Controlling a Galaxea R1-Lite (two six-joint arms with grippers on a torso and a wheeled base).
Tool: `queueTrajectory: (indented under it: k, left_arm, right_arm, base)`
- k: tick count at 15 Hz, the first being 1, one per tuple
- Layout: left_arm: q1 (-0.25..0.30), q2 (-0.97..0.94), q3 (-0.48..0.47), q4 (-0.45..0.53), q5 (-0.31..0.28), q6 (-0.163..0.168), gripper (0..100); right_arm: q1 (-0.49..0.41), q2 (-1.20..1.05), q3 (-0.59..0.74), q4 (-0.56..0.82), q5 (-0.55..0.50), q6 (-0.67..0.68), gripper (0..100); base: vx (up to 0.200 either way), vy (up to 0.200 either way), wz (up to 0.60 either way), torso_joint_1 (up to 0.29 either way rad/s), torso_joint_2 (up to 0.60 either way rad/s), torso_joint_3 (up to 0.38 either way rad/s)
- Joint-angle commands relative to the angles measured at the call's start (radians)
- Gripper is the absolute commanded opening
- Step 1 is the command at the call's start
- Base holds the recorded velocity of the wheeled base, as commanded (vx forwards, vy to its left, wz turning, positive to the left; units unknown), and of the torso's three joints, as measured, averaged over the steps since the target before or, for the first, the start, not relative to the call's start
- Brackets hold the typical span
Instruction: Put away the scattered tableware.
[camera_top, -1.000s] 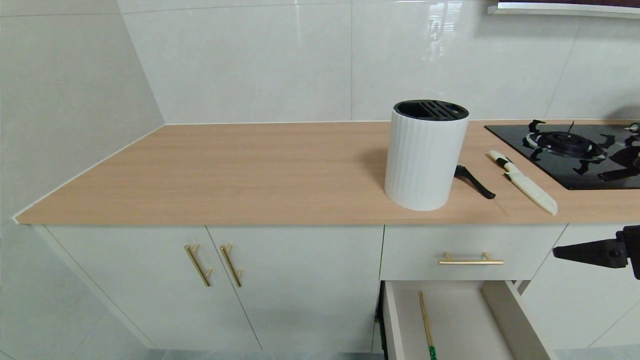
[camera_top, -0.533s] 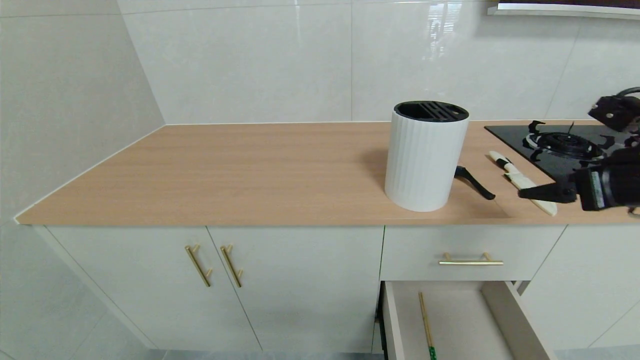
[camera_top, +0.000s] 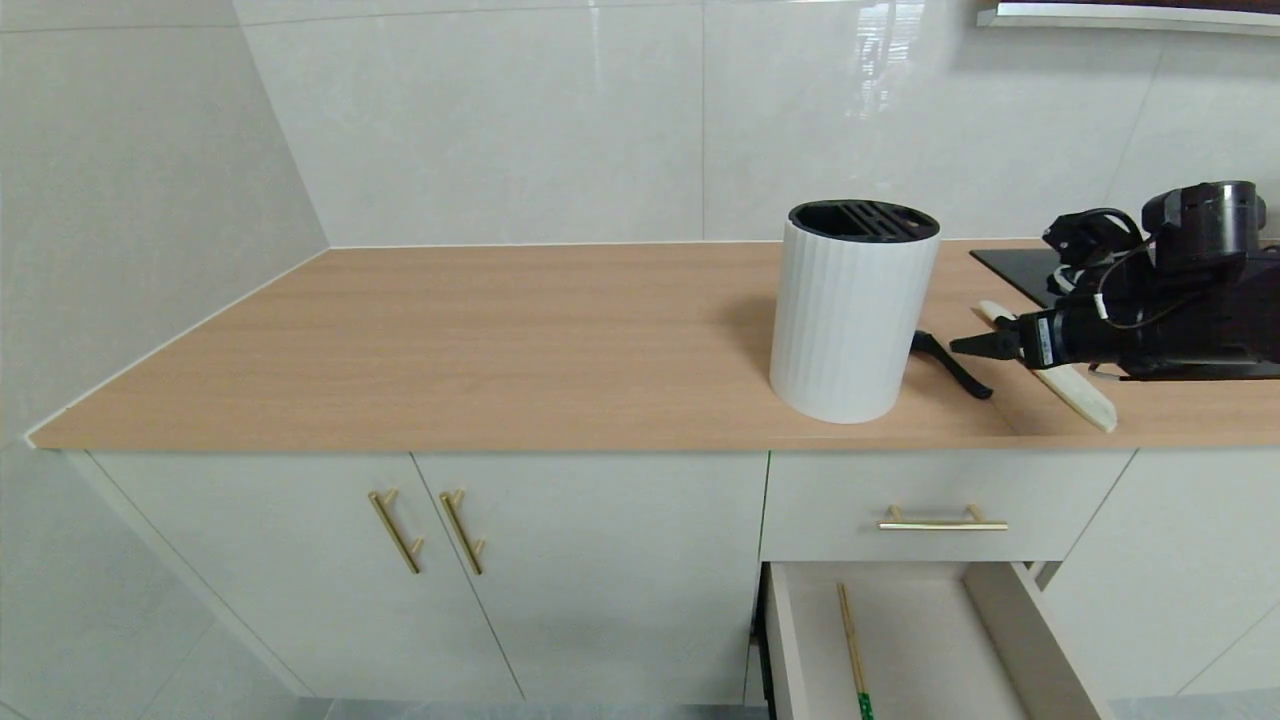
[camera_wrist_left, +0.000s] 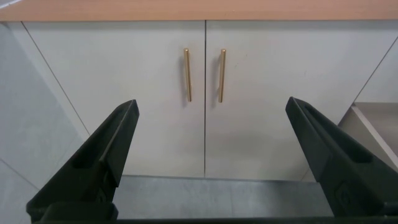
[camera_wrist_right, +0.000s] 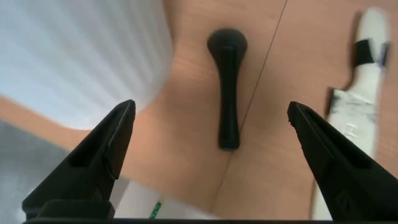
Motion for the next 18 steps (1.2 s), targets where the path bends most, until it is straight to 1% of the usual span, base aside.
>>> queueTrajectory:
  k: [1,8,18]
  left_arm:
    - [0.000,0.000,0.000,0.000,0.000,0.000,100]
    - [0.000,0.000,0.000,0.000,0.000,0.000,100]
    - [0.000,0.000,0.000,0.000,0.000,0.000,100]
  right_arm:
    - [-0.006,0.063,-0.001,-0.021,0.004,0.001,100]
    - [0.005,0.184,-0.006,-0.164,0.005,0.014,100]
    - [0.003,0.215,-0.012,-0.190,0.005,0.020,100]
  base:
    - [0.000,0.000,0.00,0.000,0.00,0.000]
    - [0.000,0.000,0.00,0.000,0.00,0.000]
    - [0.000,0.000,0.00,0.000,0.00,0.000]
